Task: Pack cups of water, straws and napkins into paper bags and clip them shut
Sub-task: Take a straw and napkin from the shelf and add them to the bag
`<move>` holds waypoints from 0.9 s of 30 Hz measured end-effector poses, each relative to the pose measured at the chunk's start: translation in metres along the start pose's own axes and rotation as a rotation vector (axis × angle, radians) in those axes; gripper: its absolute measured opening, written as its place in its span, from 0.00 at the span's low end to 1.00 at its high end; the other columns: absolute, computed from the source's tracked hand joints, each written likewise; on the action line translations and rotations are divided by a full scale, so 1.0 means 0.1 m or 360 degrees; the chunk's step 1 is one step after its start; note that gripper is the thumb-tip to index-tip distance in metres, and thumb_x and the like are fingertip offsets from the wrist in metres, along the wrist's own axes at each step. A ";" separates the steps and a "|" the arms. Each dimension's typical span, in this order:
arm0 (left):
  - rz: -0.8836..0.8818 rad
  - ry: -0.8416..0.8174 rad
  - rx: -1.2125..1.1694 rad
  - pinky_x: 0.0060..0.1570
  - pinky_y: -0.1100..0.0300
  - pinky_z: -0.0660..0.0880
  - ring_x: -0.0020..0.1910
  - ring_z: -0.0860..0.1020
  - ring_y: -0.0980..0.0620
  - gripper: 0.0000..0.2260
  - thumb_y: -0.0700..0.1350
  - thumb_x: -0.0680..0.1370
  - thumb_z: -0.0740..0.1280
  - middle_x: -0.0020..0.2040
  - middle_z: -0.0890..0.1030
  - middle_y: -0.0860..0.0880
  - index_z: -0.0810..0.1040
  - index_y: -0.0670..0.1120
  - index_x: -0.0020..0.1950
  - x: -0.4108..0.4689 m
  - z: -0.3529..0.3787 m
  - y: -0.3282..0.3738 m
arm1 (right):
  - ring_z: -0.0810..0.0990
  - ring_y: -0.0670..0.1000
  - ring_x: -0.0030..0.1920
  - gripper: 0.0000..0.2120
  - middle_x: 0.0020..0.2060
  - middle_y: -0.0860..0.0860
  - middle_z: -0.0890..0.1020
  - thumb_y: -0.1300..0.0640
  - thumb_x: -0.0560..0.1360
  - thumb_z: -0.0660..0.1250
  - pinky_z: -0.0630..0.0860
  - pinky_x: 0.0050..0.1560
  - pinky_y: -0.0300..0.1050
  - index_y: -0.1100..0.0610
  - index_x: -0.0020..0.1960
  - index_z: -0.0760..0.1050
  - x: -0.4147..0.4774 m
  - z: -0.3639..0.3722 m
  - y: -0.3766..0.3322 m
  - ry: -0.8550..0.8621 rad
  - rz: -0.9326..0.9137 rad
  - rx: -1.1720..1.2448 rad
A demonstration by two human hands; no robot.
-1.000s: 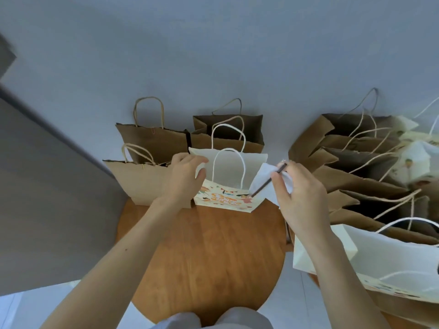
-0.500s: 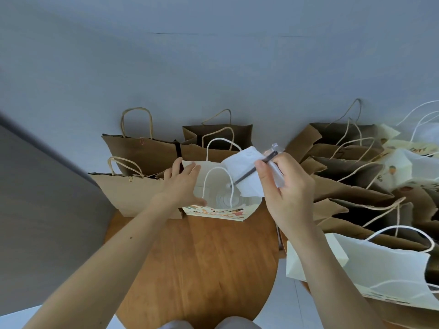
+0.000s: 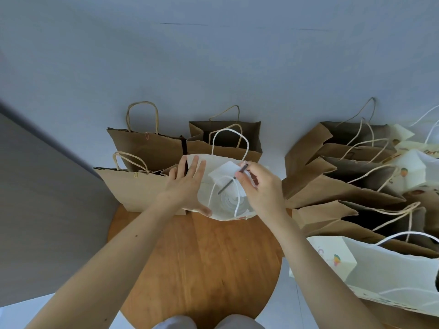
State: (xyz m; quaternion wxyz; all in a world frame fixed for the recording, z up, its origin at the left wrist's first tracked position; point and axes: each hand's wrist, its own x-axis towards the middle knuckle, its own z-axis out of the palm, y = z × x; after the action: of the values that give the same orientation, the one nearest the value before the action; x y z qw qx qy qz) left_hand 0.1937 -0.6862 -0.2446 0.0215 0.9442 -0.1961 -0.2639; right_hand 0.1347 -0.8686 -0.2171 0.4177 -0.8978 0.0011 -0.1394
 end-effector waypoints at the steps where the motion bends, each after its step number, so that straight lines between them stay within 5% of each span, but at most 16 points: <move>1: -0.0005 -0.0003 -0.0007 0.70 0.43 0.36 0.72 0.30 0.42 0.57 0.67 0.66 0.69 0.75 0.31 0.47 0.29 0.47 0.73 0.00 0.00 -0.01 | 0.77 0.42 0.48 0.12 0.50 0.52 0.83 0.54 0.74 0.67 0.70 0.43 0.20 0.59 0.55 0.78 0.03 0.05 0.02 -0.0050 0.0082 0.0032; 9: 0.0023 0.0053 -0.0112 0.71 0.44 0.41 0.72 0.31 0.43 0.57 0.66 0.66 0.70 0.75 0.34 0.48 0.30 0.47 0.74 0.01 0.00 -0.06 | 0.74 0.36 0.48 0.17 0.53 0.40 0.75 0.57 0.74 0.68 0.69 0.47 0.22 0.52 0.63 0.71 0.21 0.19 0.01 -0.0392 0.0486 0.0374; 16: 0.0011 0.0121 -0.0191 0.72 0.44 0.46 0.74 0.35 0.45 0.53 0.64 0.68 0.69 0.77 0.38 0.50 0.34 0.47 0.75 -0.02 -0.07 -0.04 | 0.74 0.35 0.47 0.14 0.56 0.43 0.77 0.61 0.75 0.66 0.68 0.47 0.21 0.52 0.60 0.74 0.17 0.13 0.05 -0.0396 0.0509 0.0272; 21: 0.0013 0.0348 -0.0311 0.71 0.45 0.52 0.75 0.41 0.48 0.42 0.59 0.73 0.67 0.77 0.46 0.52 0.44 0.51 0.77 -0.15 -0.20 0.00 | 0.74 0.39 0.52 0.13 0.57 0.47 0.78 0.59 0.76 0.65 0.67 0.47 0.19 0.54 0.60 0.75 0.14 -0.01 -0.10 -0.0207 0.0393 0.0159; 27: 0.0073 0.0755 -0.0554 0.67 0.54 0.63 0.72 0.60 0.51 0.23 0.50 0.78 0.63 0.73 0.64 0.54 0.62 0.53 0.73 -0.63 -0.33 -0.02 | 0.72 0.37 0.55 0.15 0.60 0.46 0.77 0.57 0.77 0.63 0.66 0.52 0.24 0.51 0.63 0.73 0.06 -0.11 -0.43 -0.0133 0.0126 0.0155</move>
State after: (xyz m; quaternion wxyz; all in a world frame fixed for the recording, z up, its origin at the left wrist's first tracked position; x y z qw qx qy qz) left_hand 0.1619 -0.6625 -0.1858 0.2343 0.9569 -0.1587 -0.0649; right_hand 0.1332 -0.8491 -0.1763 0.4657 -0.8808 0.0124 -0.0851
